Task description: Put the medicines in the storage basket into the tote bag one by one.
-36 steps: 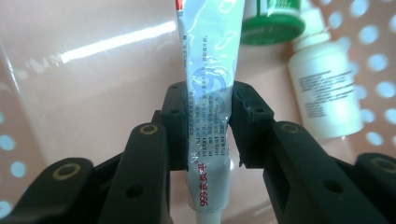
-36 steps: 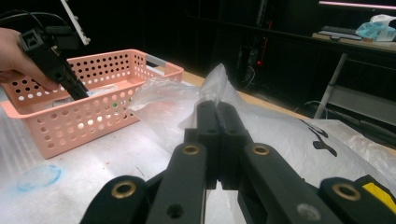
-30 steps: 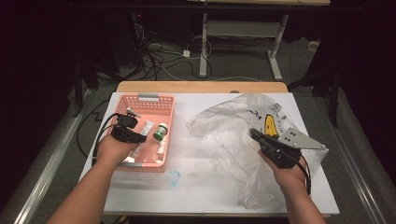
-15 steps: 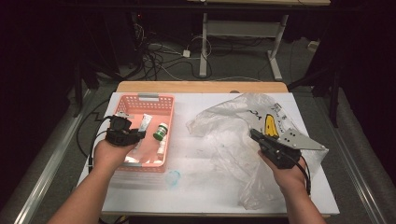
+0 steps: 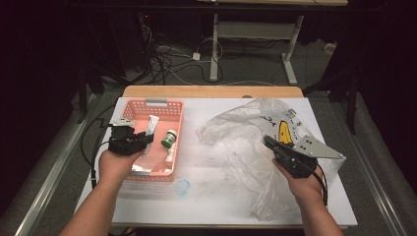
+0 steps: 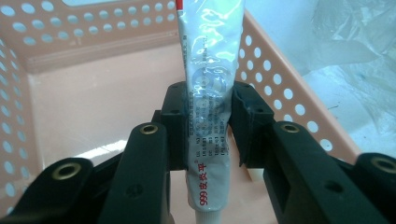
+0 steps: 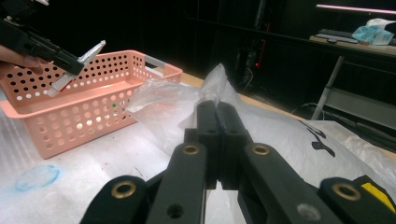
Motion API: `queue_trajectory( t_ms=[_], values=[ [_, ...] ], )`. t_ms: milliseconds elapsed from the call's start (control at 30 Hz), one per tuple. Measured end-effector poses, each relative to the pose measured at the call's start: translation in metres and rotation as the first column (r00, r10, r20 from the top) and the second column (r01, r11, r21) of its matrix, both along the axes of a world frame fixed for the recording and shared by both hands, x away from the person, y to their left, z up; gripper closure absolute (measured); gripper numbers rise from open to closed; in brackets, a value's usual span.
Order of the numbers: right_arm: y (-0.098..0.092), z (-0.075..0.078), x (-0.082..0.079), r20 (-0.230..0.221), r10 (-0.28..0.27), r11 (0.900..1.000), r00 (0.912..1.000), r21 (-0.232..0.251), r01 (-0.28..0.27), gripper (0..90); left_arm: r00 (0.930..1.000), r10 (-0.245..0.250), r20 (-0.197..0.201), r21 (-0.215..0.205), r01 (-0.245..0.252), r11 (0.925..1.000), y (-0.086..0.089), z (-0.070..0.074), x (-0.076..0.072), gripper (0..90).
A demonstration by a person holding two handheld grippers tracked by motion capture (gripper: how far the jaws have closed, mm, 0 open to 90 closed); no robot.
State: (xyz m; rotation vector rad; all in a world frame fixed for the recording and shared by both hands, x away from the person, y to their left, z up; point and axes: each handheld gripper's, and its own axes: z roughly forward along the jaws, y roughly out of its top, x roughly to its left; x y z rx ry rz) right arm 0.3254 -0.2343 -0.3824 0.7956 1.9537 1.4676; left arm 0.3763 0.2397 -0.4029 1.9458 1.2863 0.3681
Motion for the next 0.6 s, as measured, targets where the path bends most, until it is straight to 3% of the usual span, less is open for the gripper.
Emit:
queue_trajectory(
  t_ms=[200, 300, 467, 600],
  values=[
    [-0.001, 0.001, -0.001, 0.002, -0.003, 1.0, 1.0, 0.004, 0.003, 90.0, 0.9982, -0.01, 0.059, -0.048, 0.013, 0.9988, -0.001, -0.002, -0.01, 67.8],
    [0.0, 0.001, -0.001, 0.005, -0.002, 1.0, 1.0, 0.001, 0.002, 90.0, 0.9961, -0.015, 0.087, -0.025, 0.017, 0.9995, -0.005, -0.004, -0.016, 67.7],
    [0.0, 0.001, -0.001, 0.008, 0.0, 1.0, 1.0, -0.002, 0.0, 90.0, 0.9909, -0.005, 0.134, -0.066, 0.014, 0.9977, -0.009, -0.005, -0.027, 67.8],
    [0.0, 0.001, -0.002, 0.004, -0.002, 1.0, 1.0, -0.002, 0.002, 90.0, 0.9888, -0.004, 0.149, -0.058, 0.013, 0.9982, -0.013, -0.008, -0.032, 67.8]
  ],
)
